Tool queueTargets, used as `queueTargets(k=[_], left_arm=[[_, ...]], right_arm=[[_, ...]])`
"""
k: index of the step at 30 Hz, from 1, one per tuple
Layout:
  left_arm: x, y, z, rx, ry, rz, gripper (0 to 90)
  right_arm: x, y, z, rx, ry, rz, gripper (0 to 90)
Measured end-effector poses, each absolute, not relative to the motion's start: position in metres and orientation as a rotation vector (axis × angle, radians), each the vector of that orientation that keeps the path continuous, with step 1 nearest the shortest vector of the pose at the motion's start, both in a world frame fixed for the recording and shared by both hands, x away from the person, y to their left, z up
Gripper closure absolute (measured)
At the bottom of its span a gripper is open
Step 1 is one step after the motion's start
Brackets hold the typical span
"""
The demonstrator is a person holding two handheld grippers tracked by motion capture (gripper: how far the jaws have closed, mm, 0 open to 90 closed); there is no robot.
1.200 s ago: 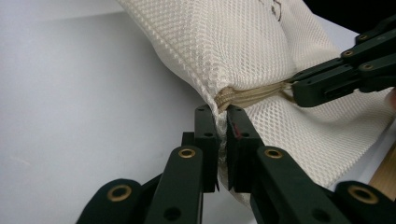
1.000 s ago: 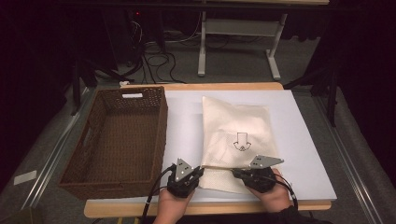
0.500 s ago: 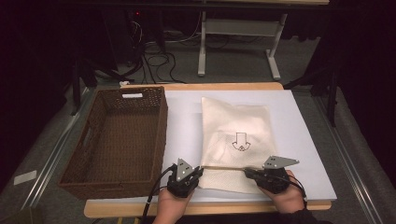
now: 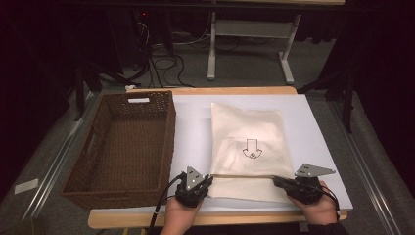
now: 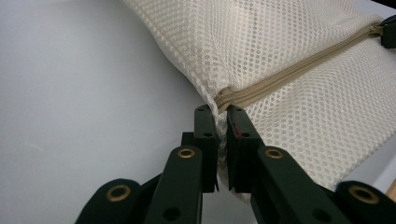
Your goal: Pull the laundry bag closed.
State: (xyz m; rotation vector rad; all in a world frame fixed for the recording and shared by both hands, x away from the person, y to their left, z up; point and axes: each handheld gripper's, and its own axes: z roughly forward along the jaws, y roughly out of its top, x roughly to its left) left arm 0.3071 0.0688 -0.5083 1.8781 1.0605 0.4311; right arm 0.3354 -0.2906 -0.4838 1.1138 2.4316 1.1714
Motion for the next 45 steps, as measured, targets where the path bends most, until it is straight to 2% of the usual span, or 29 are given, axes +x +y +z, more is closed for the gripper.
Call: queueTargets(k=[18, 25, 28, 30, 31, 35, 40, 45], left_arm=[[0.307, 0.068, -0.508, 1.893, 1.066, 0.434, 85.0], [0.308, 0.068, -0.510, 1.896, 1.075, 0.422, 84.4], [0.307, 0.068, -0.511, 1.900, 1.067, 0.434, 80.6], [0.307, 0.069, -0.511, 1.892, 1.063, 0.454, 72.7], [0.306, 0.070, -0.510, 1.880, 1.061, 0.467, 66.4], [0.302, 0.073, -0.504, 1.832, 1.054, 0.578, 51.4], [0.297, 0.074, -0.499, 1.808, 1.030, 0.689, 41.6], [0.296, 0.076, -0.497, 1.779, 1.029, 0.733, 30.5]], right_arm=[[0.329, -0.345, -0.485, 1.230, 2.351, 1.145, 87.8], [0.329, -0.344, -0.486, 1.228, 2.359, 1.121, 87.7], [0.329, -0.344, -0.487, 1.220, 2.351, 1.133, 86.6], [0.328, -0.344, -0.485, 1.209, 2.337, 1.150, 83.3], [0.327, -0.344, -0.484, 1.204, 2.320, 1.153, 80.0], [0.325, -0.346, -0.480, 1.181, 2.242, 1.194, 64.4], [0.323, -0.352, -0.475, 1.161, 2.130, 1.246, 48.8], [0.320, -0.361, -0.469, 1.155, 2.008, 1.274, 31.4]])
